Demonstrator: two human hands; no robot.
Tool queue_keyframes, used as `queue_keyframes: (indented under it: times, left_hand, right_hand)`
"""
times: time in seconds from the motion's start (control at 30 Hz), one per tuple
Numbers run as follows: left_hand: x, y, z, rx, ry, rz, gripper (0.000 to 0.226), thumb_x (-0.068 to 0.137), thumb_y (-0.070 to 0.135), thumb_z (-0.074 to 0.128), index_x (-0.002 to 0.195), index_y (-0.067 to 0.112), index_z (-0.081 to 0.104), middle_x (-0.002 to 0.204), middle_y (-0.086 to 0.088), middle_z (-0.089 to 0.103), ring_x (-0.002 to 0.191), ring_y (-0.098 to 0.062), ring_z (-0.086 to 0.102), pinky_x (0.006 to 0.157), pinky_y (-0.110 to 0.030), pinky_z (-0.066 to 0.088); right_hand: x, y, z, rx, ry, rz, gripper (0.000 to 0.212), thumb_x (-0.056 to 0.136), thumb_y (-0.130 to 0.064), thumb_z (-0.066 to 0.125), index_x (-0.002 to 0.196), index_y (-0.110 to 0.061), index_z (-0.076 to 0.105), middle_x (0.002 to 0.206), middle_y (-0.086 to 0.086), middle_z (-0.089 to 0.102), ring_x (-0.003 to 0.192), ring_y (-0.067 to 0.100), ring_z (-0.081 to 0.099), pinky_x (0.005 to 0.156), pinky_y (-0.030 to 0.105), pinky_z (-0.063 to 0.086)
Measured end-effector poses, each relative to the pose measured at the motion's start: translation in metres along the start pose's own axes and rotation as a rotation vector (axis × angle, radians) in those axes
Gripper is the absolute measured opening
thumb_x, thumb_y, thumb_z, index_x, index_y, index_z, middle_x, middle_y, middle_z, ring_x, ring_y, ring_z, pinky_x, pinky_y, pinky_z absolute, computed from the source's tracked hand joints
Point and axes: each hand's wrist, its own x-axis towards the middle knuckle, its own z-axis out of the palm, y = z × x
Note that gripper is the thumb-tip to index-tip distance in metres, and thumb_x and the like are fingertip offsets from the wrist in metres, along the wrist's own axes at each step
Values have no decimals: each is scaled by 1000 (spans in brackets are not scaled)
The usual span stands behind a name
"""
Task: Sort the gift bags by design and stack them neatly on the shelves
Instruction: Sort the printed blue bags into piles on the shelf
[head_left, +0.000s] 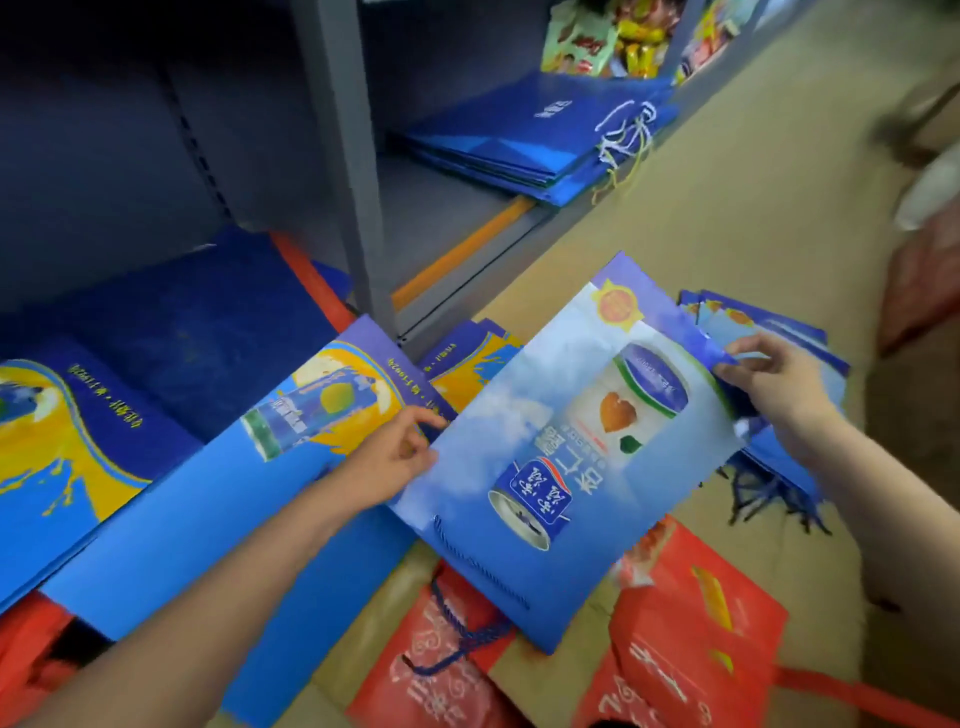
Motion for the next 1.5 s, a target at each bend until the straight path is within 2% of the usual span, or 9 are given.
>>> queue_keyframes:
  times: [0.1,0.23,0.33,0.47,0.67,0.8,0.97,1.37,1.5]
  left_hand:
    - [33,15,31,-56,-17,-12,24,90,-4,55,92,21,55,79,-9,49,69,-6,45,59,-12,32]
    - [62,27,63,-115,102,-34,29,92,-8,47,94,20,54,71,-2,45,53,3,45,51,-10,31]
    - [75,36,76,-313,168,-90,27,93,-7,44,106,16,51,77,-3,49,56,2,49,52,-10,36]
    - [99,54,92,-497,180,-133,27,94,-7,42,102,16,54,64,4,60,45,5,55,46,-9,42]
    - [154,124,142,-502,7,-64,32,97,2,40,127,12,47,90,3,59,60,3,56,54,-16,43]
    - [181,136,168,-131,-181,-88,53,95,10,48,144,13,28,133,-9,46,110,-25,55,87,-37,50]
    - [162,82,138,311,-117,-93,52,93,9,50,141,8,32,138,-13,45,121,-31,49,97,-32,41]
    - [16,-4,5,836,261,-11,55,82,8,52,136,11,41,132,-10,46,120,-31,46,100,-38,33]
    - [-48,-34,-57,1029,478,-3,57,62,13,51,119,7,52,117,-17,59,106,-36,59,90,-47,47]
  right_hand:
    - [10,36,-15,-158,112,97,19,84,-8,65,97,-17,55,97,10,58,95,22,57,86,37,49]
    - [-21,80,-14,-203,-56,384,81,81,-22,71,145,-15,22,144,15,33,128,32,38,99,41,37]
    - [-57,103,5,117,-245,474,84,85,-15,66,148,-24,12,140,12,37,116,31,52,89,41,44]
    - [-64,109,20,390,-366,512,59,82,-2,64,131,-24,38,103,5,66,75,15,66,60,25,53]
    - [-4,98,-37,451,190,351,50,86,7,56,129,-14,42,95,2,55,69,13,55,44,15,49]
    - [34,113,-73,170,337,439,52,87,-5,61,134,-11,39,115,16,51,71,22,56,56,25,53]
    - [33,130,-56,-532,105,398,48,87,-14,57,133,-17,46,138,21,33,122,40,41,106,40,33]
    - [-12,15,135,-52,-499,36,50,87,2,57,133,-6,40,133,16,45,94,23,50,79,35,43]
    - [-58,-5,216,-206,-745,-138,77,82,-10,69,143,-7,23,144,13,35,125,23,41,103,36,36]
